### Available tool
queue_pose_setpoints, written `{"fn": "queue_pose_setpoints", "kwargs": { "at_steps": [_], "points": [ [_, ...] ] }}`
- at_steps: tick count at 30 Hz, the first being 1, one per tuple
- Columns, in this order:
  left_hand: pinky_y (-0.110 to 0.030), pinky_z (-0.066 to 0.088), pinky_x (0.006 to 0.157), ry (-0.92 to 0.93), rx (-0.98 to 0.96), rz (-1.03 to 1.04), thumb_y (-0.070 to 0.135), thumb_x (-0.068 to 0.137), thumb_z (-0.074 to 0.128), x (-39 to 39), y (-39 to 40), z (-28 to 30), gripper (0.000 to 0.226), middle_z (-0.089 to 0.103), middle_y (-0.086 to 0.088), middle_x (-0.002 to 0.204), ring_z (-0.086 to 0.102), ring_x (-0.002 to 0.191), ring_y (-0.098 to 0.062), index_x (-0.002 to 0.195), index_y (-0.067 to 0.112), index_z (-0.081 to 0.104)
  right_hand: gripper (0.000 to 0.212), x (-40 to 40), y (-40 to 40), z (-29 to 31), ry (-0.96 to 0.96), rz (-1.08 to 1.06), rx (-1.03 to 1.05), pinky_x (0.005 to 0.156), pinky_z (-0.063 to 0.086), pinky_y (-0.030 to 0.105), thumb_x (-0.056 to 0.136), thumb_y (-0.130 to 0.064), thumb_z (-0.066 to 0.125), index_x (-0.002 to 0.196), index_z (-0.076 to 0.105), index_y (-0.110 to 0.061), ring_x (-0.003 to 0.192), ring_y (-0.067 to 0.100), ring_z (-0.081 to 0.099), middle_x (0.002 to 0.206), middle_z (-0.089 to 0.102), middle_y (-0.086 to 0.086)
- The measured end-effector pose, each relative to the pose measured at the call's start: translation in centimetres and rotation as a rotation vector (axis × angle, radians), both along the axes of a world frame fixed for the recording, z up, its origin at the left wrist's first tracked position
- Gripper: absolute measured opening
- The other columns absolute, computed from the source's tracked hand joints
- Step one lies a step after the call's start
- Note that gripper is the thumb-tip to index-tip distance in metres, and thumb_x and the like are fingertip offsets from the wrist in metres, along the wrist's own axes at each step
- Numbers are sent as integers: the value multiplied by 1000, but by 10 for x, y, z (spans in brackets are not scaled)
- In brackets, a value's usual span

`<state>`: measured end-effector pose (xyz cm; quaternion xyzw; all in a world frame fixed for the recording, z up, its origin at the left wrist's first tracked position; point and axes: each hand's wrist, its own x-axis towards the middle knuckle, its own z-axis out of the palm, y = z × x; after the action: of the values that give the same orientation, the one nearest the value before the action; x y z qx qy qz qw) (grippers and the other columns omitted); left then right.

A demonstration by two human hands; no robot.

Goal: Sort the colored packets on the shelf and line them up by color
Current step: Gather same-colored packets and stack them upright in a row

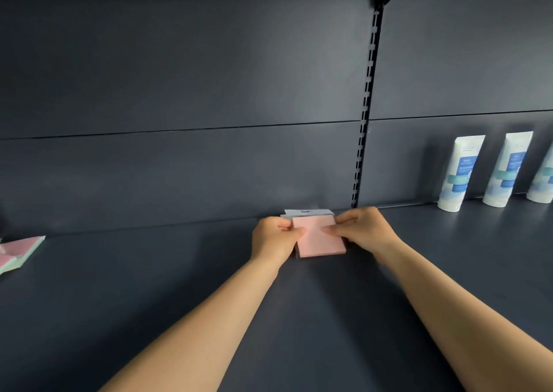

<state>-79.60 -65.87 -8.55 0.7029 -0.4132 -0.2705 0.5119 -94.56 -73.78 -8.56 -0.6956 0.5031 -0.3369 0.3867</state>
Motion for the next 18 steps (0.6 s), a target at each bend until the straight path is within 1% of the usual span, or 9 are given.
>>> {"fn": "queue_pose_setpoints", "kwargs": {
  "at_steps": [1, 3, 5, 7, 9, 10, 12, 15, 18],
  "points": [
    [-19, 41, 73, -10, 19, 4, 17, 81, 70, 1, 0, 2, 29, 64, 5, 99, 58, 90, -12, 109, 9, 68, 20, 0, 0, -1, 42, -31, -22, 75, 49, 30, 67, -26, 84, 81, 74, -16, 82, 19, 65, 84, 73, 4],
    [-20, 40, 81, -41, 55, -21, 22, 82, 70, 10, 3, 8, 41, 64, 0, 113, 59, 102, -14, 120, 9, 62, 31, 2, 2, 3, 134, -79, -96, 75, 45, 26, 70, -28, 81, 95, 72, -12, 87, 18, 63, 88, 69, 1],
    [-22, 41, 87, -154, 108, -89, 31, 83, 68, 30, 11, 17, 50, 60, -1, 122, 57, 111, -17, 127, 12, 55, 37, 6, 10, 12, 242, -119, -210, 76, 42, 25, 74, -28, 77, 105, 67, -10, 89, 18, 60, 92, 65, 2],
    [-24, 40, 91, -354, 177, -173, 37, 84, 65, 57, 27, 31, 53, 55, 1, 128, 54, 116, -16, 130, 17, 51, 41, 18, 22, 23, 359, -97, -314, 80, 45, 28, 76, -32, 75, 108, 65, -9, 95, 22, 59, 99, 64, 4],
    [-26, 38, 93, -609, 250, -224, 40, 85, 62, 88, 48, 46, 52, 49, 1, 134, 49, 121, -16, 132, 19, 48, 46, 38, 38, 35, 500, -6, -399, 81, 42, 27, 77, -38, 73, 112, 61, -11, 104, 24, 56, 111, 60, 5],
    [-27, 38, 93, -724, 286, -236, 40, 87, 60, 103, 61, 54, 53, 45, 2, 137, 46, 124, -17, 133, 20, 46, 48, 52, 47, 41, 562, 51, -429, 83, 40, 27, 78, -40, 72, 116, 59, -14, 108, 24, 54, 116, 58, 4],
    [-28, 36, 89, -877, 345, -241, 40, 89, 57, 133, 90, 69, 54, 40, 2, 139, 42, 127, -19, 136, 20, 43, 55, 83, 71, 54, 653, 167, -484, 89, 39, 28, 78, -44, 70, 122, 55, -16, 116, 24, 50, 123, 53, 5],
    [-28, 35, 86, -1015, 393, -233, 41, 90, 55, 178, 142, 86, 55, 39, 2, 138, 39, 129, -20, 138, 20, 40, 60, 138, 119, 71, 686, 275, -533, 98, 37, 30, 79, -48, 68, 128, 52, -18, 123, 24, 44, 127, 50, 7],
    [-29, 35, 86, -1075, 440, -214, 43, 89, 55, 230, 202, 94, 55, 40, 1, 135, 38, 128, -20, 137, 21, 40, 61, 193, 179, 81, 658, 325, -568, 101, 37, 32, 80, -49, 67, 130, 51, -18, 126, 25, 42, 130, 50, 7]
  ]
}}
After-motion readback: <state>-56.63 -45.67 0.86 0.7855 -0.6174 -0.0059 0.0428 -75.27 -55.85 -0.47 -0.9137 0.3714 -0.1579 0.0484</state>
